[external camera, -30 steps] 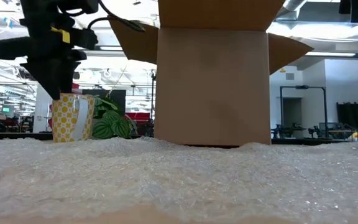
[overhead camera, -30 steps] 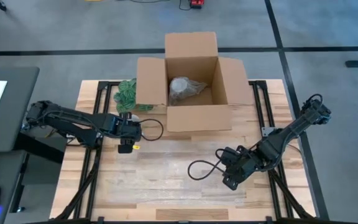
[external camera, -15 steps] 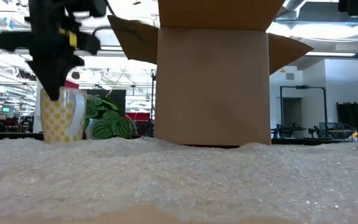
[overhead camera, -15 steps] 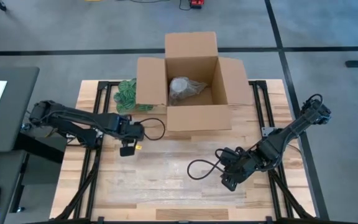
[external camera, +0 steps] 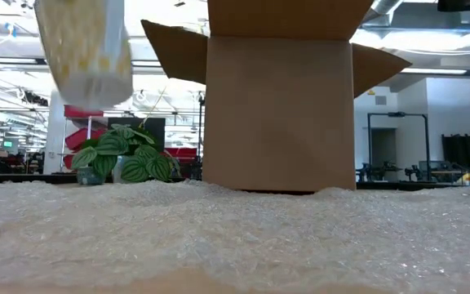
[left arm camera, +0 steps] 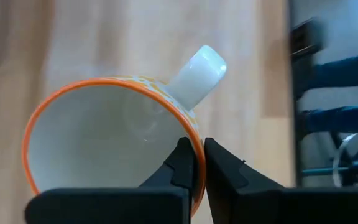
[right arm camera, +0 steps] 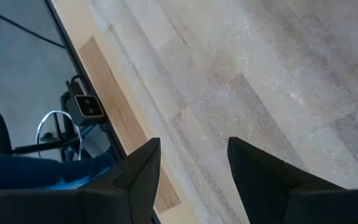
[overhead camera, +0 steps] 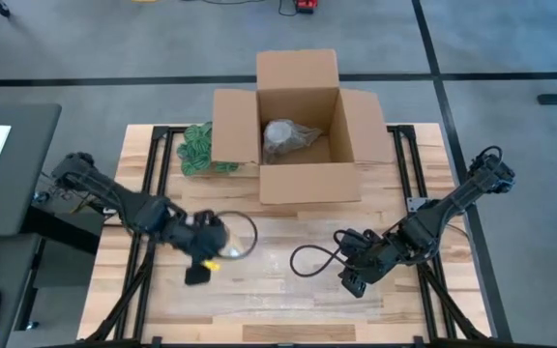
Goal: Wrap mug
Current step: Wrap the yellow mug with bubble wrap
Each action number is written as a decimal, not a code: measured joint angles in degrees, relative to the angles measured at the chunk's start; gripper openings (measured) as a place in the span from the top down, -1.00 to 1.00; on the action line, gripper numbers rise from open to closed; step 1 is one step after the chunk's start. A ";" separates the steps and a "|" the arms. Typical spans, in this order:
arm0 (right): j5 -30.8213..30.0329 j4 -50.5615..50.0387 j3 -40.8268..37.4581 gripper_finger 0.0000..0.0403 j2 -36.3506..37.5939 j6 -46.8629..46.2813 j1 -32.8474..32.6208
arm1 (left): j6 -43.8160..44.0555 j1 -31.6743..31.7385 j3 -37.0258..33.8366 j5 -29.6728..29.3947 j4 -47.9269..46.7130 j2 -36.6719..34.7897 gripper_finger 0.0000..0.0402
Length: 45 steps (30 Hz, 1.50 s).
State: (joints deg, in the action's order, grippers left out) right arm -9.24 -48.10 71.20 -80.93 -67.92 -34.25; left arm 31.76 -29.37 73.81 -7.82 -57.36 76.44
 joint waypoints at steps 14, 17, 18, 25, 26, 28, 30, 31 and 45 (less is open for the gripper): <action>0.14 0.66 0.00 0.24 -0.02 -0.48 -1.14 | 4.88 -2.53 23.43 -5.61 -3.14 29.40 1.00; 0.32 0.63 0.00 0.26 -0.02 0.44 -2.03 | 5.56 -1.59 28.69 -5.57 -5.19 34.74 1.00; 0.32 0.62 0.00 0.26 -0.02 0.71 -2.25 | 5.61 -1.25 30.51 -5.54 -6.58 36.45 1.00; 0.28 0.64 0.00 0.29 -0.02 2.19 -3.70 | 6.62 0.94 41.51 -4.50 -14.32 46.42 1.00; 0.25 0.65 0.00 0.29 -0.02 2.45 -3.99 | 6.60 1.11 42.42 -3.92 -14.41 47.54 1.00; 0.19 0.66 0.00 0.29 -0.02 3.35 -4.48 | 6.50 1.33 44.04 -2.32 -14.55 49.39 1.00; 0.07 0.64 -0.02 0.30 -0.02 4.39 -4.99 | 6.51 1.34 45.03 -0.34 -15.09 50.53 1.00; -0.08 0.64 0.00 0.30 -0.02 4.74 -5.32 | 6.76 1.34 45.31 -0.26 -15.24 50.83 1.00; -4.03 0.99 -0.02 0.30 -0.02 4.79 -8.16 | 13.58 1.54 45.80 0.99 -13.90 50.86 0.47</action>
State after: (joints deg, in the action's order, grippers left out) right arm -13.27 -47.12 71.18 -80.95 -63.13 -42.41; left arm 45.34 -27.84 119.61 -6.82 -71.26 127.31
